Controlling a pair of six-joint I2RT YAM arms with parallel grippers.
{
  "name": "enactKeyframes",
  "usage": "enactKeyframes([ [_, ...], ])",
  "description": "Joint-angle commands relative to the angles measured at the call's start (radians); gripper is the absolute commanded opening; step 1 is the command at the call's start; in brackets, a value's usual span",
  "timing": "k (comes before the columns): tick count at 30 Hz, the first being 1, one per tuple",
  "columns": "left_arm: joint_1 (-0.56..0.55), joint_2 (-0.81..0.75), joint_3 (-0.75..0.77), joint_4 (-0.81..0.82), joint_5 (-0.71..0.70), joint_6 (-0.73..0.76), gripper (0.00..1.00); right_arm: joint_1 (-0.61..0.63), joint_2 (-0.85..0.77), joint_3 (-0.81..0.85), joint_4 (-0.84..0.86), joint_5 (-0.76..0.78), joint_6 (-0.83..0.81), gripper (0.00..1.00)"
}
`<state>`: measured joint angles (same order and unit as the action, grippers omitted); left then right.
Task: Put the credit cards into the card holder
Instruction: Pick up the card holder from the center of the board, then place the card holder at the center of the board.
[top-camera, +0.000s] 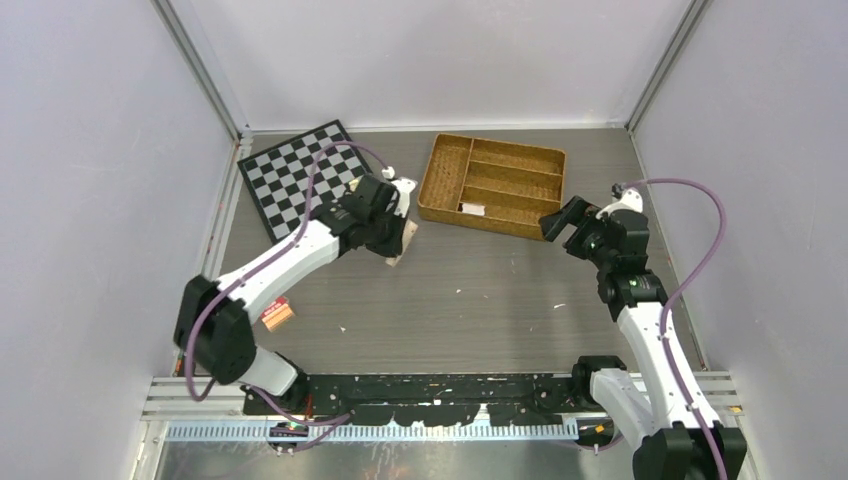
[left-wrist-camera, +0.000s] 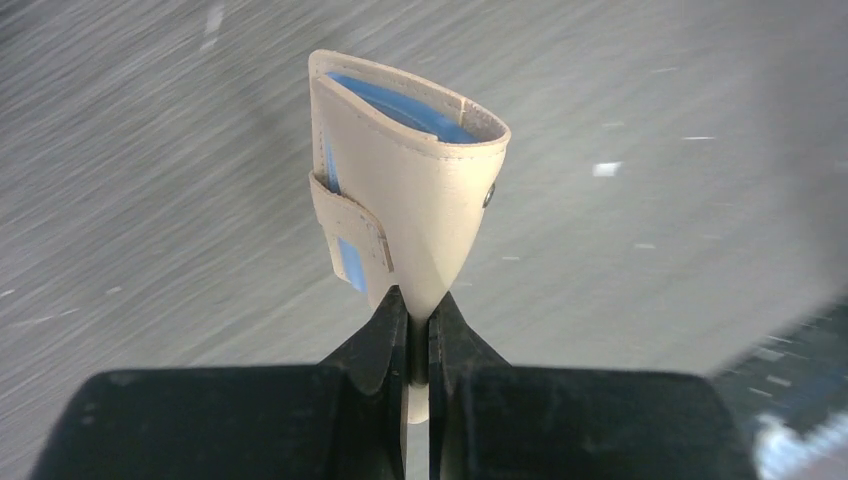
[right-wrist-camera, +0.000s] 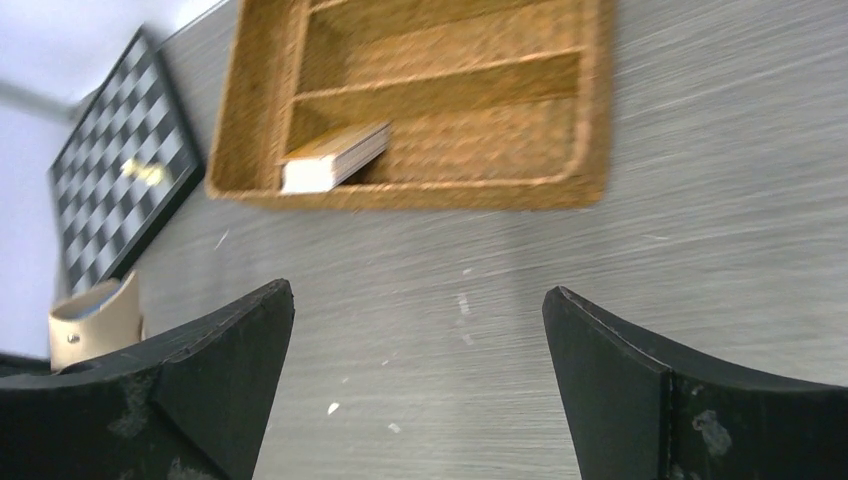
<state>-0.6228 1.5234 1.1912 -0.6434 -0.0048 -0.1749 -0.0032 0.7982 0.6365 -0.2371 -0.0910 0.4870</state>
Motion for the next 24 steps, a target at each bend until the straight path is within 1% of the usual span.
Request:
enactKeyframes([
  [1, -0.005, -0.104, -0.055, 0.124, 0.372, -0.141, 0.00, -0.003, 0.065, 0.060, 0.113, -0.356, 0.002, 1.00],
  [3, -0.005, -0.121, -0.096, 0.187, 0.496, -0.203, 0.00, -0.002, 0.083, 0.060, 0.137, -0.445, 0.052, 1.00],
  [5, -0.005, -0.122, -0.142, 0.285, 0.627, -0.302, 0.00, 0.000, 0.091, 0.044, 0.153, -0.491, 0.099, 1.00],
  [8, -0.008, -0.108, -0.263, 0.559, 0.770, -0.505, 0.00, 0.003, 0.081, 0.021, 0.130, -0.517, 0.122, 1.00],
  [10, -0.013, -0.095, -0.338, 0.707, 0.800, -0.604, 0.00, 0.003, 0.066, 0.021, 0.065, -0.472, 0.106, 1.00],
  [12, -0.023, -0.076, -0.393, 0.770, 0.800, -0.641, 0.02, 0.003, 0.052, 0.034, -0.005, -0.438, 0.089, 1.00],
  [14, -0.025, -0.047, -0.435, 0.797, 0.790, -0.653, 0.05, 0.003, 0.047, 0.051, -0.046, -0.418, 0.085, 1.00],
  [16, -0.025, -0.020, -0.476, 0.827, 0.764, -0.649, 0.13, 0.003, 0.049, 0.068, -0.081, -0.410, 0.078, 1.00],
  [18, -0.025, -0.003, -0.506, 0.818, 0.722, -0.619, 0.21, 0.003, 0.055, 0.084, -0.125, -0.382, 0.055, 1.00],
  [19, -0.026, 0.004, -0.513, 0.794, 0.696, -0.593, 0.24, 0.003, 0.058, 0.093, -0.149, -0.362, 0.041, 0.99],
  [22, -0.023, -0.007, -0.510, 0.670, 0.578, -0.505, 0.35, 0.072, 0.065, 0.104, -0.198, -0.290, 0.026, 0.99],
  [24, -0.023, -0.032, -0.509, 0.579, 0.488, -0.462, 0.48, 0.119, 0.070, 0.109, -0.220, -0.240, 0.025, 0.99],
])
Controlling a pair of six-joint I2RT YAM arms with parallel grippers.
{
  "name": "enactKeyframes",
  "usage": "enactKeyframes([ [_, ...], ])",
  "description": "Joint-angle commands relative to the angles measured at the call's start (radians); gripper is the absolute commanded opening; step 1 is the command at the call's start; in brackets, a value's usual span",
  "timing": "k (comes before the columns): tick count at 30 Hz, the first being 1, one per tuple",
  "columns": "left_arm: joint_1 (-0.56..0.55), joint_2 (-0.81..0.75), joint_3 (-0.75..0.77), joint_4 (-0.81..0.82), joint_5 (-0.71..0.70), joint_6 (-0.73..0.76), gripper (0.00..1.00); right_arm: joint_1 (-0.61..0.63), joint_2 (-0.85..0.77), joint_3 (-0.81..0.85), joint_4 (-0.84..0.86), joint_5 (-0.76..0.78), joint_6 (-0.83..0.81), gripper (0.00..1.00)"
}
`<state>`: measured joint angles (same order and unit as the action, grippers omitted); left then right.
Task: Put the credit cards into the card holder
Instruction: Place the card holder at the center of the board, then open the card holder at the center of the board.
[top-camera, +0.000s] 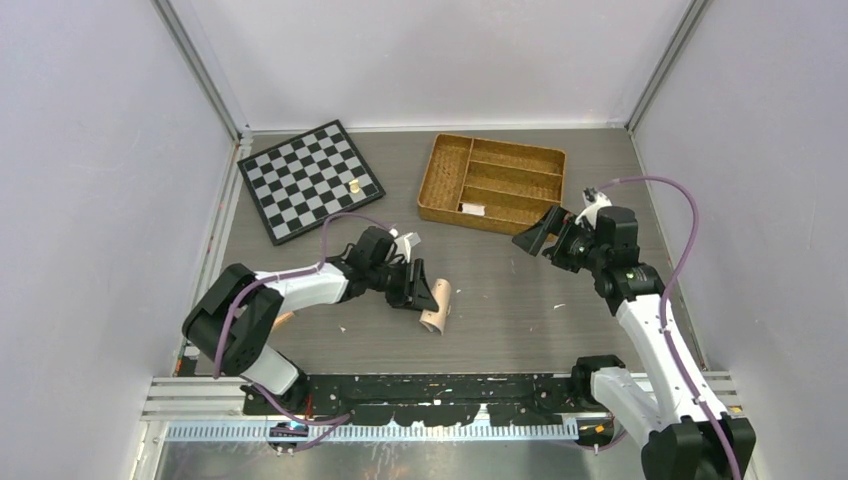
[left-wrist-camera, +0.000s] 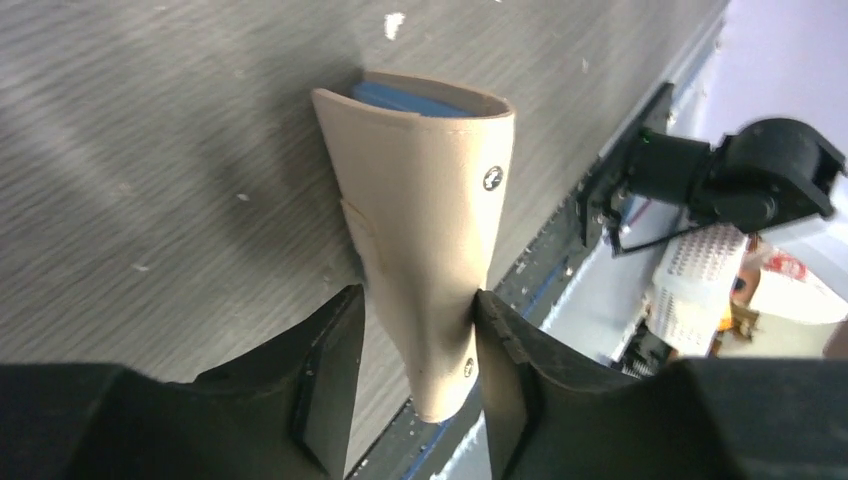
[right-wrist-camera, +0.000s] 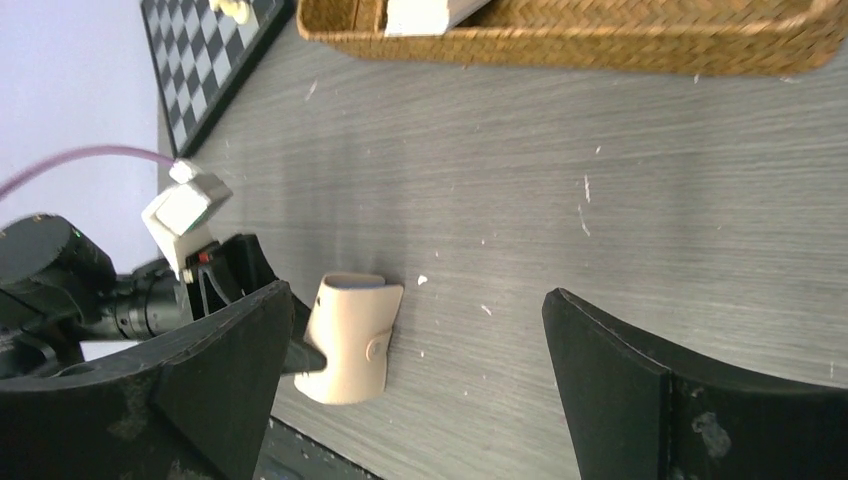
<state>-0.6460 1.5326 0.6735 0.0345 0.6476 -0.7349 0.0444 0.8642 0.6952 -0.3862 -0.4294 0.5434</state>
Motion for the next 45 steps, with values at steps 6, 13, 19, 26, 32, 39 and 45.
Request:
enactKeyframes([
  [6, -0.001, -0.169, -0.002, -0.252, -0.340, 0.162, 0.75, 0.302, 0.059, 0.047, -0.085, 0.303, 0.048, 0.91],
  [13, -0.001, -0.176, -0.022, -0.210, -0.308, 0.135, 0.82, 0.530, 0.194, 0.013, 0.068, 0.397, 0.195, 0.86],
  [19, 0.000, -0.150, -0.034, -0.248, -0.385, 0.125, 0.64, 0.674, 0.323, 0.072, 0.104, 0.491, 0.242, 0.78],
  [26, 0.000, -0.151, -0.081, -0.213, -0.412, 0.098, 0.45, 0.799, 0.469, 0.126, 0.160, 0.543, 0.304, 0.70],
  [32, 0.000, -0.129, -0.102, -0.183, -0.404, 0.090, 0.31, 0.876, 0.612, 0.205, 0.187, 0.558, 0.324, 0.59],
  [39, 0.000, -0.147, -0.143, -0.134, -0.403, 0.053, 0.08, 0.954, 0.739, 0.297, 0.117, 0.619, 0.345, 0.56],
  [45, 0.000, -0.173, -0.163, -0.113, -0.404, 0.029, 0.00, 1.007, 0.816, 0.354, 0.032, 0.695, 0.346, 0.57],
])
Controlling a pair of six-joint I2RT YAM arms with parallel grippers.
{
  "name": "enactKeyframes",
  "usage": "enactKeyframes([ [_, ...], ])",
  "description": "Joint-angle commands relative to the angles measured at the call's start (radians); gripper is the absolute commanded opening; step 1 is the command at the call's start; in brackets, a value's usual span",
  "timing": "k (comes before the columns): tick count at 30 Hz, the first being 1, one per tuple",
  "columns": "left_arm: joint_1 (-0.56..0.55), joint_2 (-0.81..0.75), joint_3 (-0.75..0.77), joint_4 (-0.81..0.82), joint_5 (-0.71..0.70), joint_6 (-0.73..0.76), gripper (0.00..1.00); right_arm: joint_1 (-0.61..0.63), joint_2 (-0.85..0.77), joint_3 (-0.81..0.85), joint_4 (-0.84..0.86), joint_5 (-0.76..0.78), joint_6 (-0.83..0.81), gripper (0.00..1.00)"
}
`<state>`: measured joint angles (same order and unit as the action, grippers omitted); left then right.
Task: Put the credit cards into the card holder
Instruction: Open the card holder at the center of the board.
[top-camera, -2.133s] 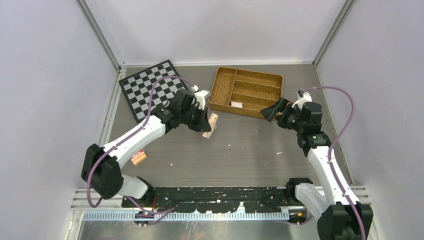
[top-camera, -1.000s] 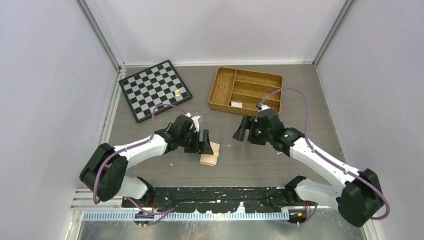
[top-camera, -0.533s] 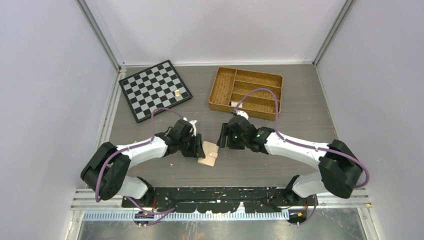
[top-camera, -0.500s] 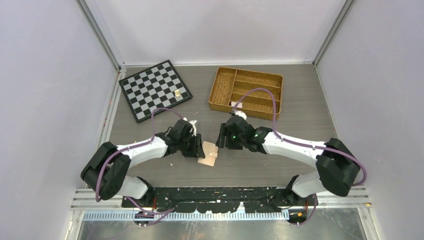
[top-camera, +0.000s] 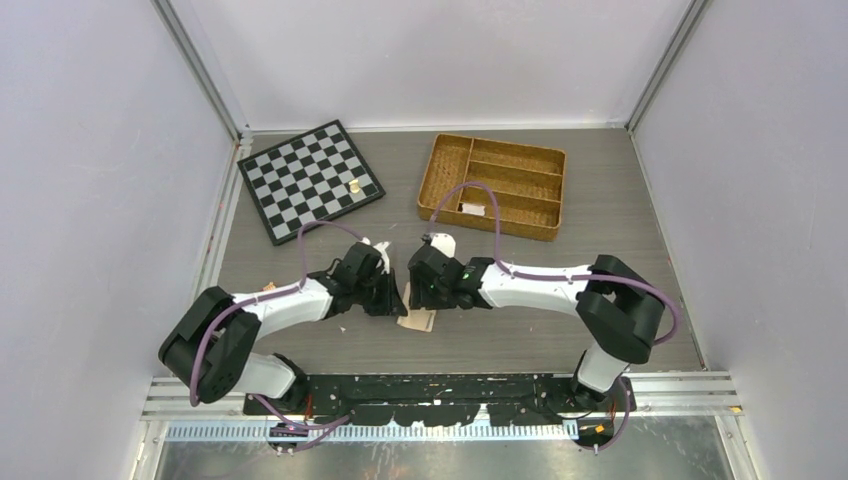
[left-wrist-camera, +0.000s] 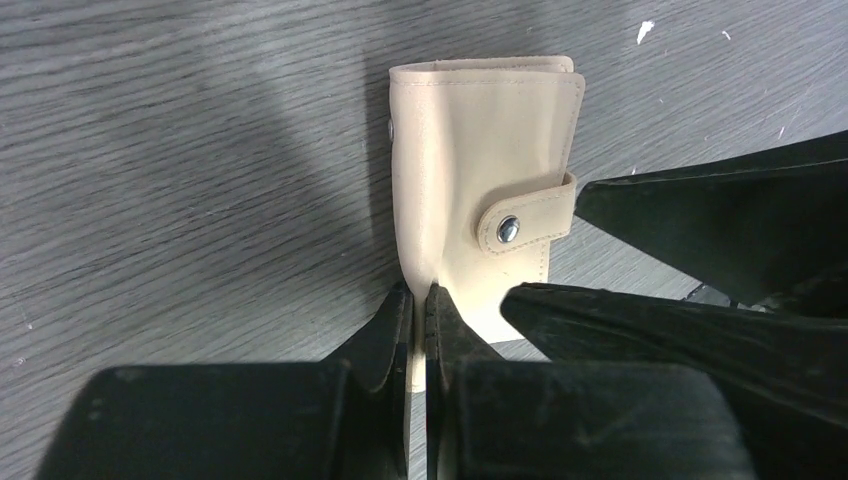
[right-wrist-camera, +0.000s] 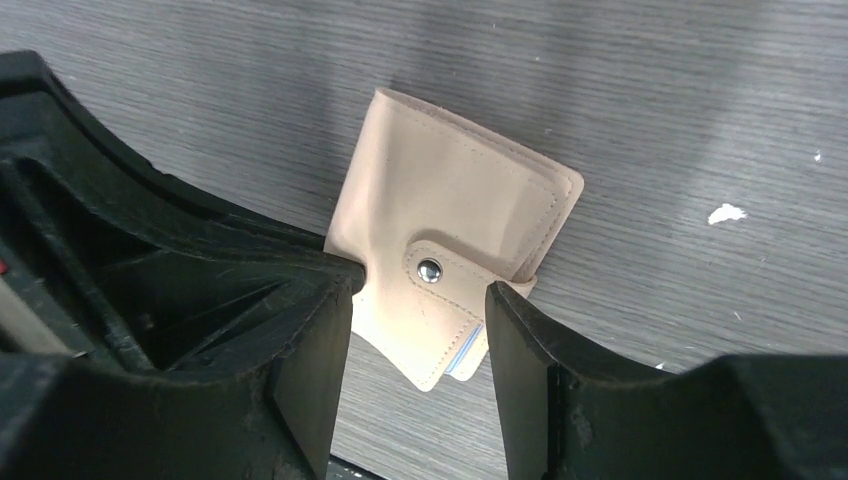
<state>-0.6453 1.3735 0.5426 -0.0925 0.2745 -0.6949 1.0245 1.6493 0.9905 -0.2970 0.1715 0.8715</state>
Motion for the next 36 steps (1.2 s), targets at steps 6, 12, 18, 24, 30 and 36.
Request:
enactKeyframes([
  [6, -0.001, -0.035, -0.040, 0.018, -0.029, -0.027, 0.00, 0.063, 0.105, 0.108, -0.112, 0.158, 0.016, 0.57],
  [12, -0.001, -0.048, -0.052, 0.028, -0.020, -0.044, 0.00, 0.088, 0.184, 0.152, -0.182, 0.239, 0.013, 0.56],
  [18, -0.001, -0.076, -0.063, 0.030, -0.024, -0.056, 0.00, 0.109, 0.234, 0.157, -0.241, 0.326, 0.028, 0.46],
  [24, -0.002, -0.098, -0.071, 0.026, -0.033, -0.067, 0.00, 0.111, 0.250, 0.142, -0.242, 0.350, 0.041, 0.27],
  [30, -0.001, -0.093, -0.073, 0.007, -0.060, -0.062, 0.00, 0.112, 0.193, 0.129, -0.285, 0.423, 0.045, 0.02],
  [36, -0.001, -0.076, -0.069, -0.009, -0.084, -0.059, 0.00, 0.113, 0.090, 0.115, -0.333, 0.482, 0.054, 0.01],
])
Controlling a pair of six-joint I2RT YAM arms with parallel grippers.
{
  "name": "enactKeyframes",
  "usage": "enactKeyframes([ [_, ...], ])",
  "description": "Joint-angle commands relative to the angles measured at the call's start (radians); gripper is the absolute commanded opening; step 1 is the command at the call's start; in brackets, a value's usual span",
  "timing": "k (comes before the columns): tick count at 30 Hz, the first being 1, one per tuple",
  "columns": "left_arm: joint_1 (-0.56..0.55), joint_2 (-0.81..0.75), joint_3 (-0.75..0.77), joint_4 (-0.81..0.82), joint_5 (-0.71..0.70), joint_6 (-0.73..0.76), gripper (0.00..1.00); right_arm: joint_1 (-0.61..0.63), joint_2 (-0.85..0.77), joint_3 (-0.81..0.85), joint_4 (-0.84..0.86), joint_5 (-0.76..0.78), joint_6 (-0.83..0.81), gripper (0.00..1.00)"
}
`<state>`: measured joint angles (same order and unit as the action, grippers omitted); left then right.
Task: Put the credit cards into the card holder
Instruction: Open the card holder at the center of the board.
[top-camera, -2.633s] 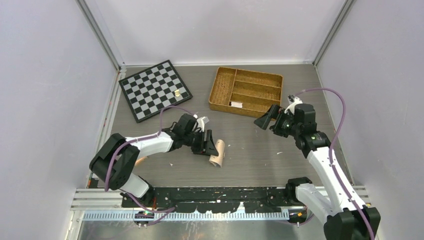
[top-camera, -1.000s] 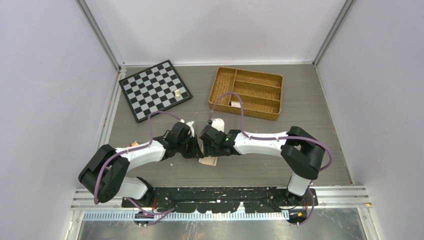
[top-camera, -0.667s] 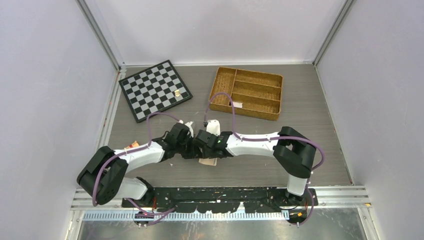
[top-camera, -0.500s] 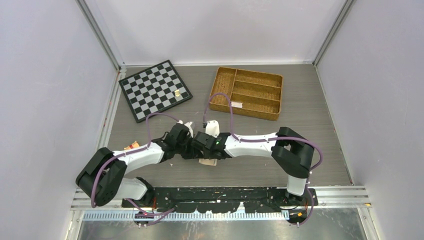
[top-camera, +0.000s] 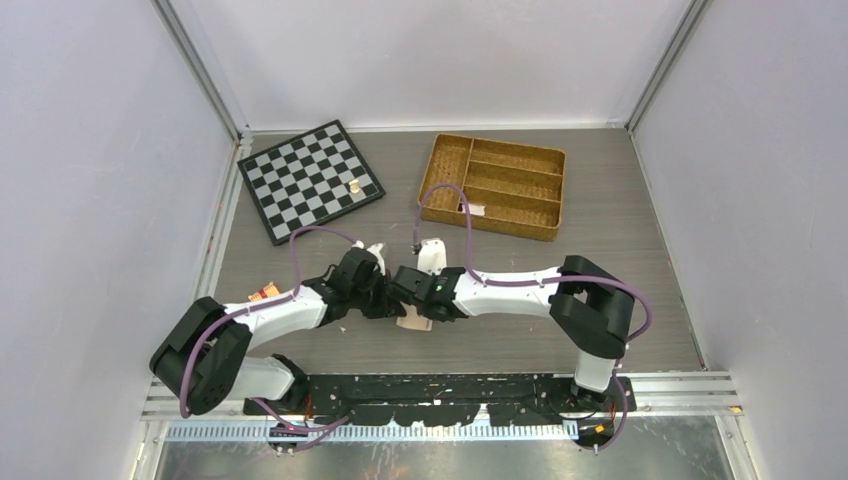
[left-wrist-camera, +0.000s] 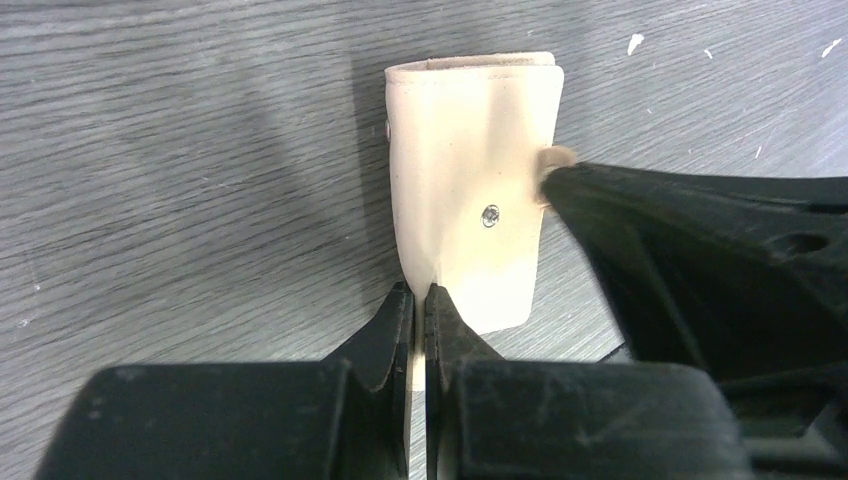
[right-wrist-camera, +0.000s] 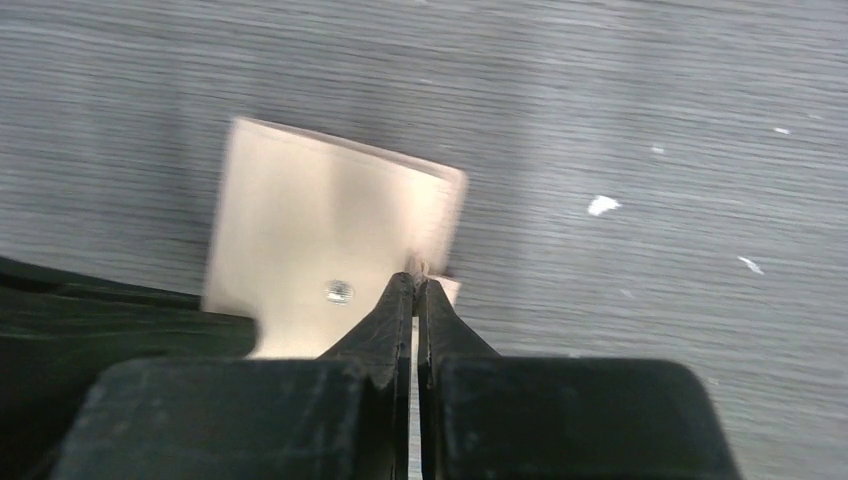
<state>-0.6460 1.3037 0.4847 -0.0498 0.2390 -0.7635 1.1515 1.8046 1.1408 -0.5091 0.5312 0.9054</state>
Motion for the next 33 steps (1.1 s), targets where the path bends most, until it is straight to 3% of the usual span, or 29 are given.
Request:
enactKeyframes([
  [1, 0.000, -0.004, -0.010, -0.056, -0.057, 0.012, 0.00, -0.015, -0.085, -0.039, -0.124, 0.126, 0.021, 0.01],
  [6, -0.001, -0.001, -0.006, -0.054, -0.052, 0.020, 0.01, -0.016, -0.180, -0.072, -0.106, 0.120, 0.018, 0.00],
  [11, 0.000, -0.035, 0.049, -0.129, -0.056, 0.097, 0.45, -0.022, -0.289, -0.113, -0.070, 0.107, -0.009, 0.00],
  [14, -0.001, -0.095, 0.079, -0.167, -0.069, 0.150, 0.62, -0.035, -0.379, -0.148, -0.029, 0.076, -0.034, 0.01],
  [17, 0.000, -0.156, 0.082, -0.141, -0.047, 0.162, 0.73, -0.050, -0.443, -0.186, 0.020, 0.026, -0.043, 0.01],
  [26, -0.005, -0.117, 0.006, 0.197, 0.157, 0.008, 0.76, -0.075, -0.510, -0.271, 0.115, -0.044, -0.019, 0.01],
  [30, -0.031, -0.041, -0.014, 0.350, 0.197, -0.065, 0.76, -0.077, -0.512, -0.278, 0.118, -0.052, -0.009, 0.00],
  [33, -0.072, -0.006, 0.008, 0.370, 0.185, -0.066, 0.76, -0.077, -0.536, -0.289, 0.127, -0.048, -0.001, 0.01],
])
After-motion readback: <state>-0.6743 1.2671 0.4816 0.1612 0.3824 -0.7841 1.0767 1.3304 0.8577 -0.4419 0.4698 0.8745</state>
